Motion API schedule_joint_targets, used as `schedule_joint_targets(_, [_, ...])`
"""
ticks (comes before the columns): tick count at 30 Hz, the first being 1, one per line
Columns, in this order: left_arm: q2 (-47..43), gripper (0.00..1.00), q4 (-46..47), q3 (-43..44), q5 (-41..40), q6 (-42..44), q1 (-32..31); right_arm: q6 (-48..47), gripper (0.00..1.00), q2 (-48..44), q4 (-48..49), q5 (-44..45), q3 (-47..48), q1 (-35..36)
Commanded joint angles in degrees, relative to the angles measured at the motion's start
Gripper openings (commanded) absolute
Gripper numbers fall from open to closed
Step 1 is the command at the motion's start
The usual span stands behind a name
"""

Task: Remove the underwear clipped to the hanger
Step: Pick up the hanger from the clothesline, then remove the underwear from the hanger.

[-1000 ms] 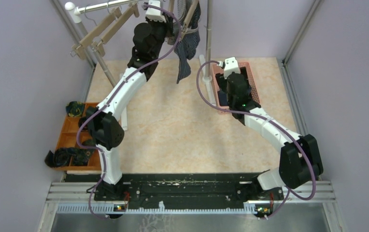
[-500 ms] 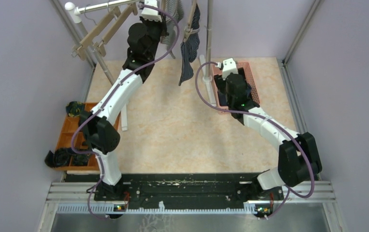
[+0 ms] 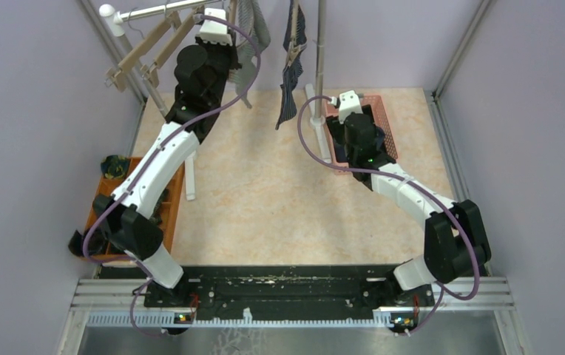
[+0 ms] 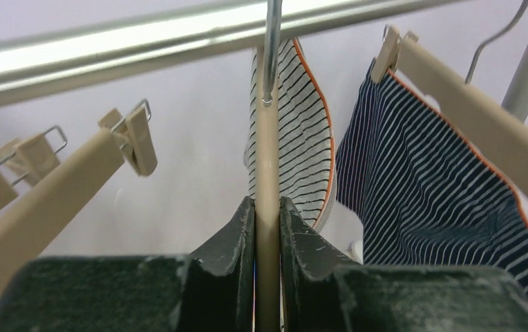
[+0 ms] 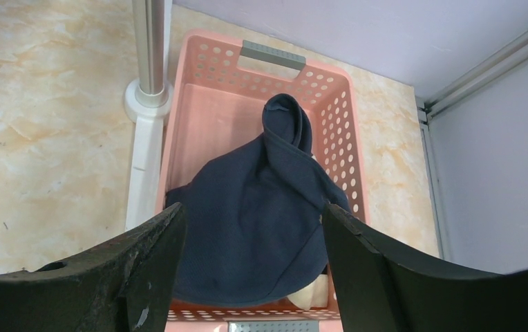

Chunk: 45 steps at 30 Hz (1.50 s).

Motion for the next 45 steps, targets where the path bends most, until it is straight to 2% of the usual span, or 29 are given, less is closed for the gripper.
schedule_joint_targets(1, [-4.5,0.19,-5.2,-3.0,-1.4,0.7,-0.4,0.8,0.72,-0.9,1.5,-0.2,2.6,-0.3])
schedule_joint_targets(11, [-10.5,0.17,-14.4,-11.3,-2.1,-0.6,-0.4,-0.1,0.72,-0.7,0.4,-1.1,5.1,-0.3])
schedule_joint_targets(15, [-13.7,0.14,-22.3,-12.0,0.0,-1.2,-0.4,-0.3,0.73,-1.1,-1.9,-2.6,8.4,-0.3])
schedule_joint_targets(20, [-19.6,0.13,-31.5,-12.7,5.7,0.4,-0.4,-0.2,0.78,-1.2,-6.4,-9.4,14.9,-0.4])
schedule_joint_targets(28, [-30.0,0.09,-44.4,-12.6,12.7,2.4,-0.4,0.6,0.79,0.3,-12.2,-21.3,24.3,-2.0])
schedule_joint_targets(31, [-33.2,0.1,-49.8,-13.4,15.8,2.9,-0.4,2.8,0.78,0.7,-13.9,-27.2,26.4,-4.2])
schedule_joint_targets(34, [-37.4,0.1,-52.3,-16.8,21.8,2.7,-0.4,6.1,0.76,0.8,-16.1,-37.5,28.9,-6.9])
schedule_joint_targets(39, [-44.0,0.08,-51.1,-23.5,31.0,1.2,-0.4,6.8,0.73,1.8,-20.5,-50.6,33.3,-8.0])
schedule_joint_targets(45, [-46.2,0.1,-45.4,-28.4,42.9,-2.2,-0.4,10.2,0.74,2.3,-17.5,-69.6,33.3,-8.1])
